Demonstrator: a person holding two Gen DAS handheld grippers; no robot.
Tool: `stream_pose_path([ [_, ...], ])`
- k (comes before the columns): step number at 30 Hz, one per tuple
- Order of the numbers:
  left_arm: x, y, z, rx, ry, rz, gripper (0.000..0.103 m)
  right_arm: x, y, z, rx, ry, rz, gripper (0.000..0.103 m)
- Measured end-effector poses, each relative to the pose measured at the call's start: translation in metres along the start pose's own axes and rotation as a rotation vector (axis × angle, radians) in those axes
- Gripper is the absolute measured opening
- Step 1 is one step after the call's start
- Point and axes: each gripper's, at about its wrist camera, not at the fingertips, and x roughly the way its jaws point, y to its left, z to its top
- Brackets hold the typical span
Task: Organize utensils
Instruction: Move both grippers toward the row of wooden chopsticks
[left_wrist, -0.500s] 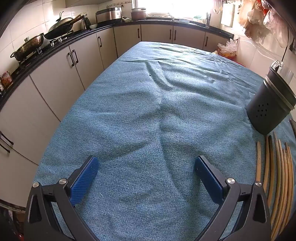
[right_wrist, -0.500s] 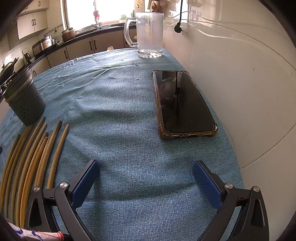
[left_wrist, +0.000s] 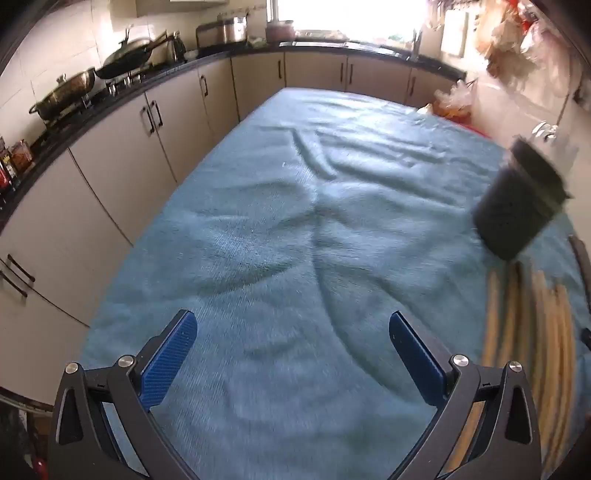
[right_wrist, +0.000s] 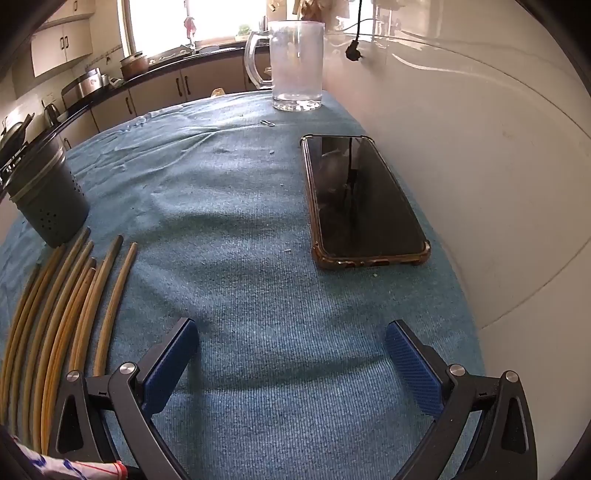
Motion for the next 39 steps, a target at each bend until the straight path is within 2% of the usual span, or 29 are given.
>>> stream_pose_path([
  [4,-0.036,-0.007,-0.007,0.025,-0.064,-0.003,0.103,-0.008,0.000,-0.007,0.029,-0.002,-0.024,0.100],
  [9,-0.066,-0.018,-0.016,0.037,-0.100,-0.035,0.103,-0.035,0.004,-0.020,0.063,-0.046,0.001,0.095],
  [13,-0.091,-0.027,-0.024,0.052,-0.131,-0.060,0.103,-0.079,0.017,-0.029,0.066,-0.212,-0.014,0.095],
  [15,-0.102,-0.030,-0.026,0.051,-0.149,-0.074,0.103,-0.102,0.024,-0.033,0.057,-0.324,-0.033,0.095],
  [17,-0.113,-0.032,-0.029,0.043,-0.179,-0.087,0.103,-0.116,0.032,-0.035,0.042,-0.383,-0.045,0.095],
  [19,-0.120,-0.032,-0.031,0.042,-0.195,-0.098,0.103,-0.129,0.042,-0.038,0.050,-0.401,-0.036,0.094],
  [21,-0.126,-0.034,-0.032,0.047,-0.198,-0.109,0.103,-0.133,0.048,-0.036,0.068,-0.399,0.008,0.091],
  [24,-0.133,-0.038,-0.036,0.068,-0.205,-0.090,0.103,-0.145,0.061,-0.038,0.078,-0.414,0.059,0.089],
  [31,-0.153,-0.039,-0.044,0.094,-0.276,-0.011,0.103,-0.169,0.083,-0.053,0.018,-0.476,0.012,0.089],
  [39,-0.168,-0.036,-0.053,0.109,-0.310,-0.012,0.103,-0.201,0.075,-0.061,0.063,-0.581,-0.024,0.089],
])
